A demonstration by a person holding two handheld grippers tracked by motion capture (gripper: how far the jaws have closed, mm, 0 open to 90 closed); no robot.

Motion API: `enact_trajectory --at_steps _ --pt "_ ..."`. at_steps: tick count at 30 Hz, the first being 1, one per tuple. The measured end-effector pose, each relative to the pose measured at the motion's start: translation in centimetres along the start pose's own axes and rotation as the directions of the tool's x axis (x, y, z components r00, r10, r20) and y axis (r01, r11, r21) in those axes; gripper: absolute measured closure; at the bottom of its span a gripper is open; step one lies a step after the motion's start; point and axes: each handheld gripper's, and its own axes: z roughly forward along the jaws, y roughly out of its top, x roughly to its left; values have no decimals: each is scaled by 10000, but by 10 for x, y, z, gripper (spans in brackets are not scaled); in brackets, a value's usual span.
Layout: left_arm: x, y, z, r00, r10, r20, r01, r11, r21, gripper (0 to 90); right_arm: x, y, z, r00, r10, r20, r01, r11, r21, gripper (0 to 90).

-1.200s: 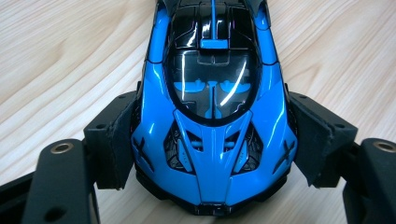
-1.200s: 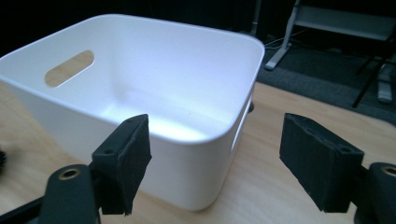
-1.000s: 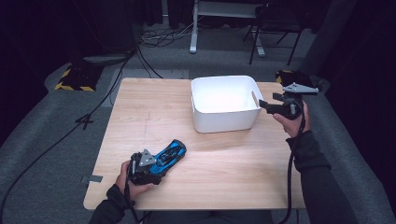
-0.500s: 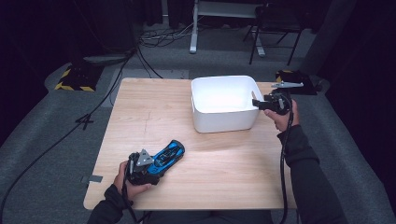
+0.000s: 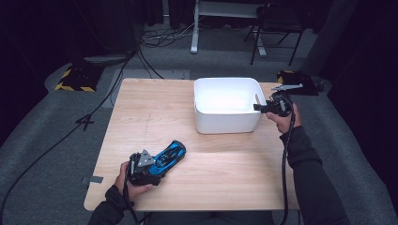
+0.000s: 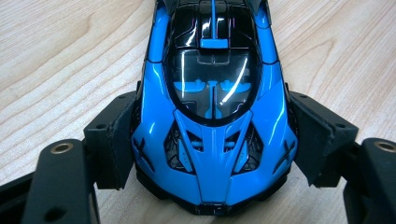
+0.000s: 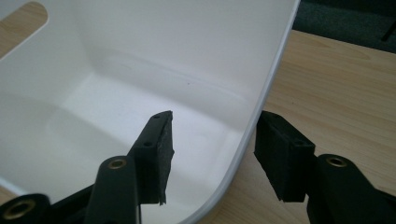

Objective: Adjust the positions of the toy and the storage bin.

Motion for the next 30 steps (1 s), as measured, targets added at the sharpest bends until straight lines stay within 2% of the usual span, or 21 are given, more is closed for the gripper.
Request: enact_trajectory --at_steps 2,5,6,14,18,20,21,22,26,27,30 --pt "0 0 0 10000 -34 -6 34 10000 -22 254 0 -1 0 9997 -159 201 156 9998 144 513" --pt "0 0 0 10000 -17 25 17 10000 26 254 1 -1 -1 9995 -211 218 207 9996 199 531" --pt "0 0 0 10000 12 23 -12 10000 31 254 2 -1 -3 9989 -383 285 375 9989 292 540" --pt "0 0 0 10000 -11 19 11 10000 21 254 5 -6 -11 9972 -730 169 722 9963 467 547" --pt "0 0 0 10000 6 22 -6 10000 29 254 7 -15 -22 9943 -1062 -76 1064 9928 557 565" --pt "-1 0 0 9999 -134 104 134 9999 26 254 6 -18 -25 9924 -1204 -250 1214 9916 452 567" --pt "-1 0 0 9999 -134 104 134 9999 26 254 6 -18 -25 9924 -1204 -250 1214 9916 452 567" --pt "-1 0 0 9999 -121 82 120 9999 27 254 7 -22 -29 9912 -1244 -462 1262 9912 389 575" --pt "-1 0 0 9999 -121 84 120 9999 36 254 10 -27 -33 9899 -1304 -560 1325 9906 355 577" --pt "-1 0 0 9999 -114 71 114 9999 30 254 13 -30 -37 9863 -1524 -636 1547 9874 335 580" --pt "0 0 1 9998 -144 118 144 9999 24 254 17 -34 -40 9827 -1663 -811 1691 9852 296 588"
